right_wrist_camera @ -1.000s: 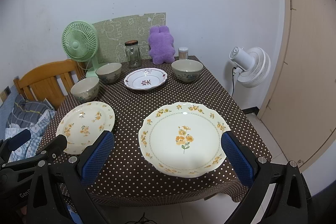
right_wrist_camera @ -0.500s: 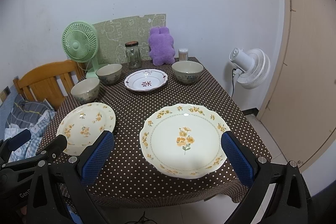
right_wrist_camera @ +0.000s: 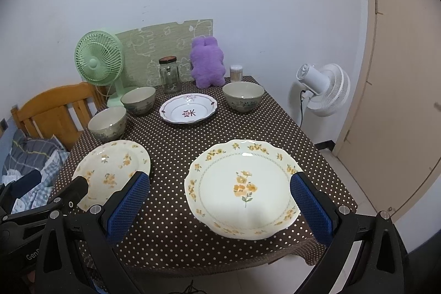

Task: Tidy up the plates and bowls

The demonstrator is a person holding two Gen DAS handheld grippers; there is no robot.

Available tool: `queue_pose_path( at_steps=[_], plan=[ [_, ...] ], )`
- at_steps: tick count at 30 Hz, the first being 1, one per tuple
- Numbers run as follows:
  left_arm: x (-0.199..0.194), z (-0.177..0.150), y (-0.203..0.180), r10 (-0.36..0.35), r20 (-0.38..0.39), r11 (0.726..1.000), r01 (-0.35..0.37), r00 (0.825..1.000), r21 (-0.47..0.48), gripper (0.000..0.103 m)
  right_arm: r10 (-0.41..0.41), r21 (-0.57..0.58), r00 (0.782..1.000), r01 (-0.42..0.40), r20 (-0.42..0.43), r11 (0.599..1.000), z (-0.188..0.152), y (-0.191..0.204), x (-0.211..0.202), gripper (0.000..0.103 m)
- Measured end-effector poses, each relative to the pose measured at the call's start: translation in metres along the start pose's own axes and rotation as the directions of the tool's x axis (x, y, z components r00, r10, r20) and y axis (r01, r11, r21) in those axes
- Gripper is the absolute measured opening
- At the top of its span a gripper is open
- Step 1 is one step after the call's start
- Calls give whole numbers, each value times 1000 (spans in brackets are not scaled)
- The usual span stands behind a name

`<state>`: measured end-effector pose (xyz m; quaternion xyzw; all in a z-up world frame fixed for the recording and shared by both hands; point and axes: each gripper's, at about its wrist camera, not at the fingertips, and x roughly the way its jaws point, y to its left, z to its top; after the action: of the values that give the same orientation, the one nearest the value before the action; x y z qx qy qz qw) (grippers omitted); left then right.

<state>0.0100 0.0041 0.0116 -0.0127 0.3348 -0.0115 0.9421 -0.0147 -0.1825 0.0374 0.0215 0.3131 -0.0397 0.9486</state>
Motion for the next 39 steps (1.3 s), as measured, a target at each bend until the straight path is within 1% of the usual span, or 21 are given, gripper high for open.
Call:
queue_pose_path(
  at_steps=[9,16,20,24,25,26,27,34,39],
  plan=[
    [8,4,8,-19,-4,1000,19,1000,0,95,-20,11,1000,20,-3,1000,1,7,5,103],
    [17,7,-5,-62,-20,998,62,998,11,93,-56,39,998,57,-23,998,4,-5,11,103],
    [27,11,-20,-77,-36,997,78,996,20,91,-78,44,996,80,-34,996,6,-17,19,103],
    [42,15,-39,-86,-57,996,88,995,25,91,-81,46,995,83,-50,995,10,-34,33,102],
    [46,15,-45,-88,-66,996,90,994,27,90,-80,43,995,82,-53,996,11,-39,37,100],
    [51,16,-51,-86,-77,996,89,993,32,90,-79,40,995,81,-61,996,12,-44,43,96],
    [55,17,-57,-84,-85,996,87,993,33,89,-77,41,994,80,-73,996,13,-49,49,96],
    [93,18,-96,-67,-152,997,72,986,27,86,-74,37,988,79,-133,996,16,-88,92,94],
    [123,8,-122,-61,-221,998,67,973,20,83,-73,25,976,79,-203,997,12,-111,128,89]
  ],
)
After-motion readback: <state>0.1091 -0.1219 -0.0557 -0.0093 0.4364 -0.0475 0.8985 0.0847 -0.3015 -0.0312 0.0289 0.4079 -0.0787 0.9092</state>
